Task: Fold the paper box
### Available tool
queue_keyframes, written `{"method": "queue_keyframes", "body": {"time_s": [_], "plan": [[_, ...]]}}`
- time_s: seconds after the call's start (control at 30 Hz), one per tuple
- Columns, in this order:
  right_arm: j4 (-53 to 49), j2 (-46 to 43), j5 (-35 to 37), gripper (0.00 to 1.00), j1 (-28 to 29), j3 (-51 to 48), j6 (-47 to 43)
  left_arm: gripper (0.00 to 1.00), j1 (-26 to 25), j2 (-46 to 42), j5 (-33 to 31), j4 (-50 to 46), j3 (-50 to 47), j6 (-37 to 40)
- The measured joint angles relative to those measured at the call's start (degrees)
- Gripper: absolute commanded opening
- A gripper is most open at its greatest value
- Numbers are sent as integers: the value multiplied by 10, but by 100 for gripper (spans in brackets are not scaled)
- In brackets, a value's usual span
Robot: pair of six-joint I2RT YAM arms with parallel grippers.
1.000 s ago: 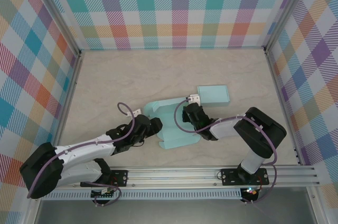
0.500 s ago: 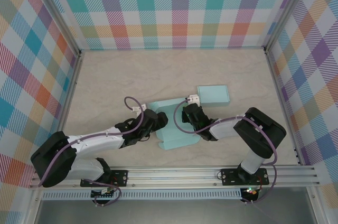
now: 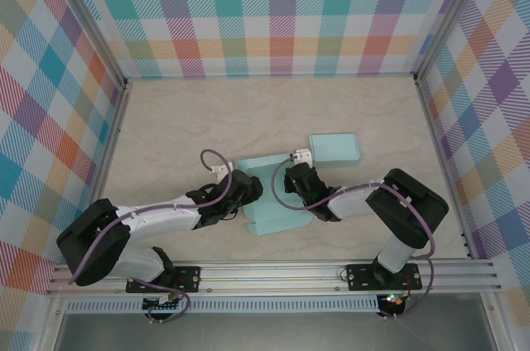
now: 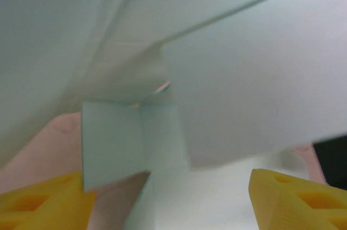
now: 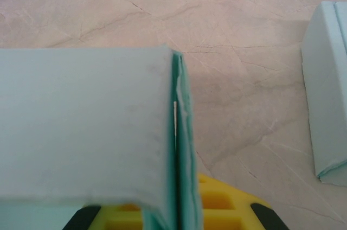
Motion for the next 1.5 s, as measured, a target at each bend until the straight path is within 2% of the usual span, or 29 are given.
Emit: {"method": "queue_keyframes", "body": {"time_s": [0.2,0.43,0.73,0.93,1.17,1.3,1.4,1.5], "plan": [[0,0,0,0,1,0,4,68,0,23,-10,20,40,40],[-2,0,1,0,8,1,4,65,0,71,-22,28,51,52],[-6,3,11,0,11,4,13,69,0,69,-4,30,51,107],[-17,7,22,0,12,12,36,75,-1,-21,24,-19,51,161],[-17,8,29,0,12,12,43,81,-12,-216,35,-73,21,193],[-18,9,30,0,12,14,43,83,-11,-322,-23,-121,14,203],[-19,11,30,0,12,16,43,84,-1,-355,-83,-174,14,207],[-20,11,30,0,12,17,42,84,34,-357,-129,-223,14,208]]}}
